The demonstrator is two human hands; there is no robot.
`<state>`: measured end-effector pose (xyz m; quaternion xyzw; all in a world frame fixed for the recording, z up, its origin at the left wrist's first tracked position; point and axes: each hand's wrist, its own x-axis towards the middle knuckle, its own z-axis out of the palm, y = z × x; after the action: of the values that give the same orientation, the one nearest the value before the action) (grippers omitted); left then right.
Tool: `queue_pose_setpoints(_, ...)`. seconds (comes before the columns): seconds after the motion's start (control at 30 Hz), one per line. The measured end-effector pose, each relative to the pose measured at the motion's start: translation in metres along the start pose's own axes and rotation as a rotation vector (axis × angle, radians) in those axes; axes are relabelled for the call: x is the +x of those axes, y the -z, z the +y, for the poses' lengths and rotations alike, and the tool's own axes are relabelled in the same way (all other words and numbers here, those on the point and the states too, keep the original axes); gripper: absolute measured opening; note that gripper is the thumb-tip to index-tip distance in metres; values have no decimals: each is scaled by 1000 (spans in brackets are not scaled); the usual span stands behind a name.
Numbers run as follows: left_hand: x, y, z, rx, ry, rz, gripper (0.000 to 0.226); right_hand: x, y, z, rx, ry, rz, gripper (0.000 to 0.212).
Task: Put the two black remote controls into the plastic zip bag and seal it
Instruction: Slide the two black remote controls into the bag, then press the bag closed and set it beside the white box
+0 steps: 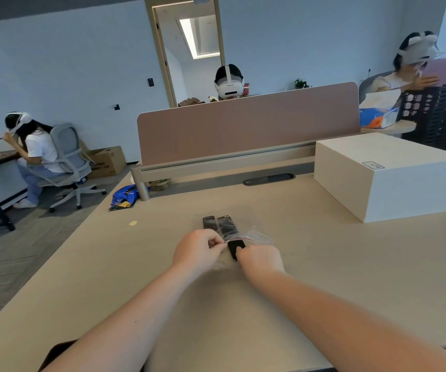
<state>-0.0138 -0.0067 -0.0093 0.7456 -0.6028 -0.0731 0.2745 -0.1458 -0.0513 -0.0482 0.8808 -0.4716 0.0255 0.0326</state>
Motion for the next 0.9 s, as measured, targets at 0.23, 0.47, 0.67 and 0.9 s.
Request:
queue_pose_setpoints(0.23, 0, 1, -5, -3, -35, 11, 8, 17, 2, -11, 2, 29, 35, 31)
queue_pose_setpoints(0.47, -3, -1, -8, 46, -57, -16, 10, 16, -3, 2, 114, 8, 24, 41)
queue_pose_setpoints(0.67, -16, 3, -20, 269, -180, -156, 50, -15, 2, 38, 137, 44, 352, 12)
queue_pose_setpoints(0.9, -26, -8, -47, 346, -400, -13, 23, -16, -9, 76, 404, -224, 146, 35)
